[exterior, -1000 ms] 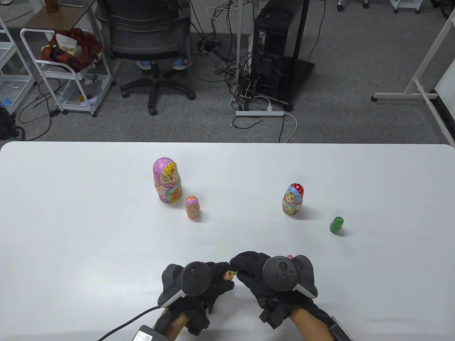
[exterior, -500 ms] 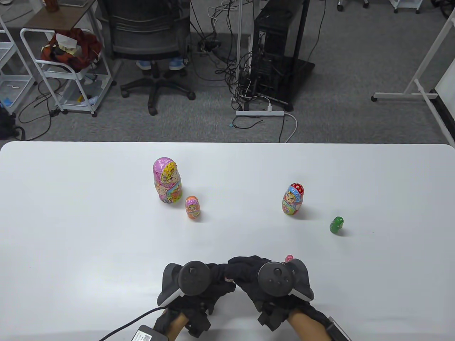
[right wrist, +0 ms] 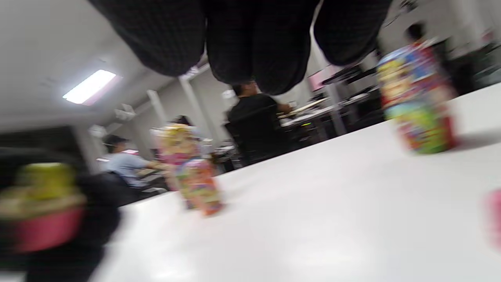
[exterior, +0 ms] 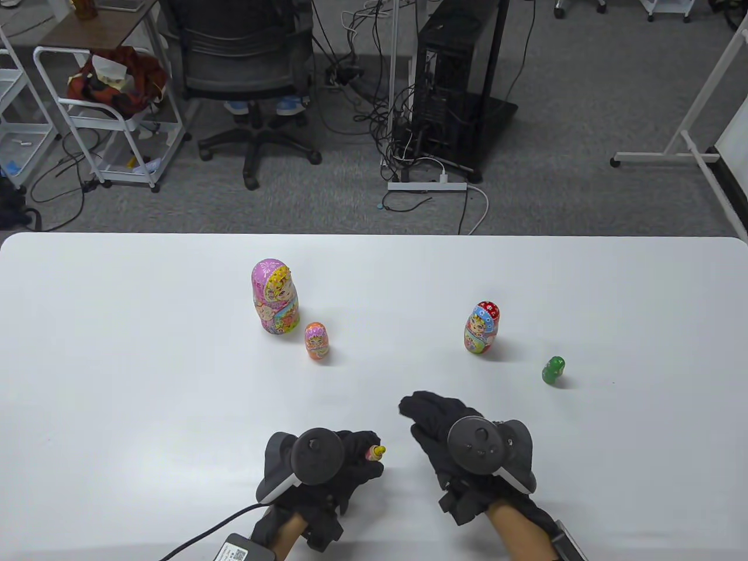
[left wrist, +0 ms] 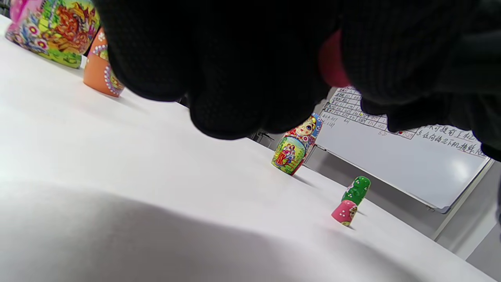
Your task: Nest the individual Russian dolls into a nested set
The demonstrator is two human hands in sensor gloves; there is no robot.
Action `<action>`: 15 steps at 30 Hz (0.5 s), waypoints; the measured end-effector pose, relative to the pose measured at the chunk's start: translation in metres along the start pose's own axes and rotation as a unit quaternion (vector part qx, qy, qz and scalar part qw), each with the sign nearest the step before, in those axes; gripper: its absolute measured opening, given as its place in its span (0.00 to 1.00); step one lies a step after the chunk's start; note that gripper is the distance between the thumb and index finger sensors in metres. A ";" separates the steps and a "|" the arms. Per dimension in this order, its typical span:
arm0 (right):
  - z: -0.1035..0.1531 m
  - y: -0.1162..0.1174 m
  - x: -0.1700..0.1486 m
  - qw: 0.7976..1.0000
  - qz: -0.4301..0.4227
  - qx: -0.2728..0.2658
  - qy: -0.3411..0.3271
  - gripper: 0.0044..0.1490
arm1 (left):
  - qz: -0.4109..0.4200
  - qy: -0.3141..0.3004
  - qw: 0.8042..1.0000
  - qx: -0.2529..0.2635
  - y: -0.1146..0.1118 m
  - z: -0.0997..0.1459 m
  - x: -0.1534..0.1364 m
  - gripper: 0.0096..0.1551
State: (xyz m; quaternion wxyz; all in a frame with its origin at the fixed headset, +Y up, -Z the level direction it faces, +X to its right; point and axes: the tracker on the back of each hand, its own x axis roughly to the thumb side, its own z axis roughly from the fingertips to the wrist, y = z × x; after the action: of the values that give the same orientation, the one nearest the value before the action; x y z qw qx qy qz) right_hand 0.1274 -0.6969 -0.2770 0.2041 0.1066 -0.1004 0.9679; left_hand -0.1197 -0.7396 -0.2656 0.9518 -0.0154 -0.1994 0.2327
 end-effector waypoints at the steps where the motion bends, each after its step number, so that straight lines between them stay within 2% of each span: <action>1: -0.002 0.001 -0.012 0.998 0.042 0.005 0.040 0.30 | -0.005 0.001 1.000 0.002 0.000 0.000 0.000 0.35; 3: -0.004 0.005 -0.030 0.992 0.084 0.022 0.094 0.32 | -0.010 0.004 1.000 0.004 0.000 0.000 0.000 0.35; 6: -0.007 0.016 -0.053 0.979 0.083 0.090 0.164 0.32 | -0.028 0.024 0.999 0.020 0.002 0.001 -0.001 0.35; 11: -0.009 0.034 -0.069 0.964 0.105 0.145 0.196 0.30 | -0.031 0.035 0.999 0.021 0.001 0.000 -0.003 0.35; 15: -0.010 0.045 -0.071 0.958 0.125 0.161 0.200 0.29 | -0.039 0.034 0.998 0.019 0.000 0.000 -0.002 0.35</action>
State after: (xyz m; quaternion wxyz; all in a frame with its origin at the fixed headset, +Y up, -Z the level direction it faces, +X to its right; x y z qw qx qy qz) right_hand 0.1707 -0.7610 -0.3110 0.0772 -0.0715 0.0874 0.9906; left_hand -0.1210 -0.7406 -0.2664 0.9665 0.0027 -0.1624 0.1988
